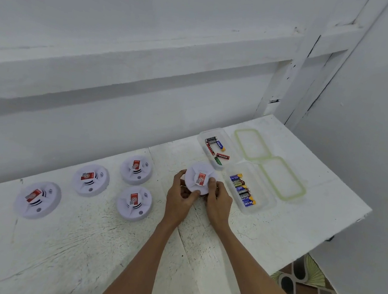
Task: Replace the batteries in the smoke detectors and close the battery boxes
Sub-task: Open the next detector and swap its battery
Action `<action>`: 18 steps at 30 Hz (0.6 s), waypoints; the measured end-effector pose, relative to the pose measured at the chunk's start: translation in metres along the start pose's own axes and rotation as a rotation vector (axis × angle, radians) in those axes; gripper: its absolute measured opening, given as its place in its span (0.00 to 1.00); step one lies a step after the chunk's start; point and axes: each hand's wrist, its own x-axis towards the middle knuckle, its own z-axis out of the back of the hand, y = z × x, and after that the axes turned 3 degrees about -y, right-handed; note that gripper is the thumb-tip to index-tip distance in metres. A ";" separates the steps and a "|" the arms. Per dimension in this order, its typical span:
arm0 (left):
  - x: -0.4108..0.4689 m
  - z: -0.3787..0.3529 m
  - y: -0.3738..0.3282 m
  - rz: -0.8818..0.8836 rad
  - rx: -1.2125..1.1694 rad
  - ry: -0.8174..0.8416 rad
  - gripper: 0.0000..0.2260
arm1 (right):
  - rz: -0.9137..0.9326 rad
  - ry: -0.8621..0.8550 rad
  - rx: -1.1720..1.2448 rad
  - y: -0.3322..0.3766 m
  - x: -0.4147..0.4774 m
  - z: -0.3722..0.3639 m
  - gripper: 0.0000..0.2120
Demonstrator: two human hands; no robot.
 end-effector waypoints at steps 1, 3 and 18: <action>0.000 0.000 -0.001 0.003 -0.003 -0.004 0.30 | 0.006 0.005 -0.010 0.000 0.001 0.000 0.21; 0.001 0.000 -0.001 0.008 -0.003 0.001 0.30 | 0.018 0.018 -0.035 0.000 0.003 -0.001 0.22; 0.002 -0.001 0.000 -0.032 0.040 -0.005 0.30 | 0.009 0.061 -0.098 0.002 0.007 -0.002 0.23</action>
